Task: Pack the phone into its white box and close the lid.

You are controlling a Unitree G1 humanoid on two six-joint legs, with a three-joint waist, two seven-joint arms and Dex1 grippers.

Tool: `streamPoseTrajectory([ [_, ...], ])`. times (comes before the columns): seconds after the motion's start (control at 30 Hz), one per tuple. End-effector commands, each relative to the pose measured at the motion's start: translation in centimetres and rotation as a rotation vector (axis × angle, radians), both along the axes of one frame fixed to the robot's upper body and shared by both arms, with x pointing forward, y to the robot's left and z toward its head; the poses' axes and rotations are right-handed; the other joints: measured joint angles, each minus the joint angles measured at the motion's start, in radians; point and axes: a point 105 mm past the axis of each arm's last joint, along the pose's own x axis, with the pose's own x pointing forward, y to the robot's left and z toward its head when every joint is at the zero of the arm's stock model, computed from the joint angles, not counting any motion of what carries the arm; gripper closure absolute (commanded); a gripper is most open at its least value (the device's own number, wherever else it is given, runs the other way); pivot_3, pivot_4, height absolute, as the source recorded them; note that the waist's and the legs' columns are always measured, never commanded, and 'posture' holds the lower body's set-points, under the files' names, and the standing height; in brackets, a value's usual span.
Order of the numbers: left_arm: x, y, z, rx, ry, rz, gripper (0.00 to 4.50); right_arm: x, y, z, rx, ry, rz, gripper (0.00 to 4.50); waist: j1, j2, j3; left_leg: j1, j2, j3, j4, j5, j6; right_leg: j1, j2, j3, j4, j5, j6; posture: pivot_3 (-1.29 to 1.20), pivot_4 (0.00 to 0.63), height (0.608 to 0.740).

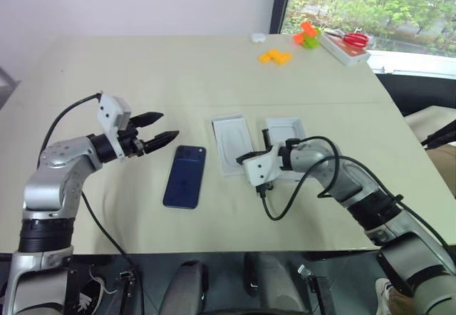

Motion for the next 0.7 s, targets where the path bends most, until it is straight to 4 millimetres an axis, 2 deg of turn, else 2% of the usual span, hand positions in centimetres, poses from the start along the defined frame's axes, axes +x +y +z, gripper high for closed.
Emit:
streamPoseTrajectory([
  [0.03, 0.1, -0.2, 1.1, -0.005, -0.050, -0.011, 0.91, 0.9, 0.3, 2.0, 0.045, -0.078, -0.002, 4.42, -0.001, 0.000, 0.000, 0.000, 0.000, 0.000, 0.000, 0.000, 0.000, 0.000, 0.000, 0.000, 0.000, 0.000, 0.000, 0.00, 0.150, 0.740],
  [0.23, 0.1, -0.3, 1.4, -0.009, -0.057, -0.018, 0.91, 1.7, 0.1, 1.9, 0.028, -0.135, -0.009, 4.42, 0.000, 0.000, 0.000, 0.000, 0.000, 0.000, 0.000, 0.000, 0.000, 0.000, 0.000, 0.000, 0.000, 0.000, 0.000, 0.00, 0.150, 0.740],
  [0.47, 0.0, 0.0, 1.5, -0.011, -0.054, -0.006, 0.91, 2.3, 0.9, 1.9, 0.049, -0.159, -0.002, 4.42, -0.002, 0.000, 0.000, 0.000, 0.000, 0.000, 0.000, 0.000, 0.000, 0.000, 0.000, 0.000, 0.000, 0.000, 0.000, 0.00, 0.150, 0.740],
  [0.57, 0.0, 0.0, 1.6, -0.013, -0.055, -0.001, 0.91, 3.1, 1.2, 1.7, 0.033, -0.175, -0.005, 4.42, -0.002, 0.000, 0.000, 0.000, 0.000, 0.000, 0.000, 0.000, 0.000, 0.000, 0.000, 0.000, 0.001, 0.000, 0.000, 0.00, 0.150, 0.740],
  [0.7, -0.1, 0.0, 1.5, -0.019, -0.053, 0.003, 0.91, 4.3, 2.0, 2.6, 0.038, -0.224, -0.015, 4.42, -0.005, 0.000, 0.000, 0.000, 0.000, 0.000, 0.000, 0.000, 0.000, 0.000, 0.000, 0.000, 0.001, 0.000, 0.000, 0.00, 0.150, 0.740],
])
